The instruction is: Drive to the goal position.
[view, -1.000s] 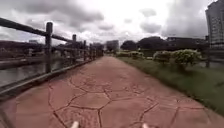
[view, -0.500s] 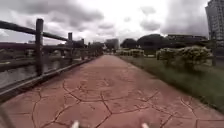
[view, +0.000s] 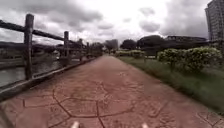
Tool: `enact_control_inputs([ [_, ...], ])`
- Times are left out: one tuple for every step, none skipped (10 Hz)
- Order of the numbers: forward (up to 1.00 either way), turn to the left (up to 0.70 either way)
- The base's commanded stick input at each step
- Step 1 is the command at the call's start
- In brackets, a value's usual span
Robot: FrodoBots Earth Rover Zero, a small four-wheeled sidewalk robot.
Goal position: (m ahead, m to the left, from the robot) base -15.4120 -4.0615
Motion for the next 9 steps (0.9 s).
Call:
enact_control_inputs([
  [0.7,0.0],
  [0.7,0.0],
  [0.7,0.0],
  [0.7,0.0],
  [0.7,0.0],
  [0.7,0.0],
  [0.7,0.0],
  [0.7,0.0],
  [0.7,0.0],
])
